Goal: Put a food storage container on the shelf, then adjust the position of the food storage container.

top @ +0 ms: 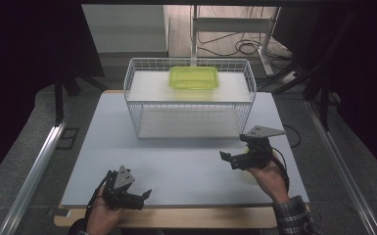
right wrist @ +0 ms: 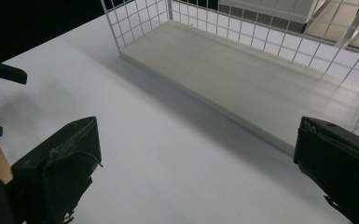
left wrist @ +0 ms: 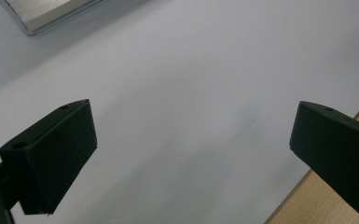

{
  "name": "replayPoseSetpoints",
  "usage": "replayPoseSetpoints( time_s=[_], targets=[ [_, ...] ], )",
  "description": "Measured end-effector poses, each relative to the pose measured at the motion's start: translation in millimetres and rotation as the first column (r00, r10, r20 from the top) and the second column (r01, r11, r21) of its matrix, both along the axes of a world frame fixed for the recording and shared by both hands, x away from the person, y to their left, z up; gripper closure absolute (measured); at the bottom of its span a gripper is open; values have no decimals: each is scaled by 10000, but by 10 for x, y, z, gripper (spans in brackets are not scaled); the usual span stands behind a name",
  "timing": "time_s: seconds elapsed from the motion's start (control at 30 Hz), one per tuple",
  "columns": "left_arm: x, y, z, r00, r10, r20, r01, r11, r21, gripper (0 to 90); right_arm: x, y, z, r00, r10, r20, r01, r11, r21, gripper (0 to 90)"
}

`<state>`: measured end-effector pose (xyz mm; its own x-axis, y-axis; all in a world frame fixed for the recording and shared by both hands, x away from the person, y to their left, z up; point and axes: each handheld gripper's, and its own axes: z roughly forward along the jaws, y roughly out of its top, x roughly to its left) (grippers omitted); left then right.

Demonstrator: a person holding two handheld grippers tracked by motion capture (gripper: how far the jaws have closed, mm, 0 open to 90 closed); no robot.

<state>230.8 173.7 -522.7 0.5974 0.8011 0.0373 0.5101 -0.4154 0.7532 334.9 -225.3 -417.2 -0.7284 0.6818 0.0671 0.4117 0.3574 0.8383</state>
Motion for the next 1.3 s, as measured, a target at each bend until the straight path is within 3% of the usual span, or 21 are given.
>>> replayPoseSetpoints(
  time_s=[0.17,0.57,1.07,1.3],
  targets=[
    [2,0,-4,10000,2,42,-3,9999,130,1,-63,-44,-93,9999,-114,-7,115,9999,64,8],
    [4,-15,-17,10000,1,67,-2,9997,227,1,-214,-52,-312,9994,-316,136,324,9974,-641,20],
    [9,-33,-33,9999,-157,23,156,9991,402,0,-327,-31,-582,9987,-183,-467,124,9922,-1237,20],
    [10,-36,-35,9999,-154,22,153,9990,424,0,-309,-66,-612,9974,-540,-478,464,9879,-1480,7]
  ],
)
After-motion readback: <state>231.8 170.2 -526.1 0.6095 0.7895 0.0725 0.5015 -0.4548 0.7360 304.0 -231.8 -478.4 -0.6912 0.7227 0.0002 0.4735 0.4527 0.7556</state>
